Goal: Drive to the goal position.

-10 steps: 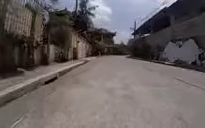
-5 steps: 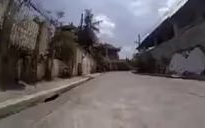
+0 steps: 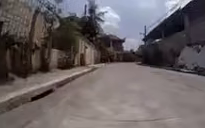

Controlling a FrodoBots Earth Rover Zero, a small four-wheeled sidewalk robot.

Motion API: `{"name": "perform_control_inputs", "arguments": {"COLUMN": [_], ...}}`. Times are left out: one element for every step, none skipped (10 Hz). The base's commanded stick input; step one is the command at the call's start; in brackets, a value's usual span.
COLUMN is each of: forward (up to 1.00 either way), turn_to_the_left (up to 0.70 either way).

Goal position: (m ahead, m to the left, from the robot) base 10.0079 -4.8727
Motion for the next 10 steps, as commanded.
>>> {"name": "perform_control_inputs", "arguments": {"forward": [1.00, 1.00, 1.00, 1.00, 1.00, 1.00, 1.00, 1.00, 1.00, 1.00], "turn_to_the_left": [-0.06, -0.28, -0.38, -0.40, -0.40, -0.40, -0.35, -0.26, -0.14, 0.00]}}
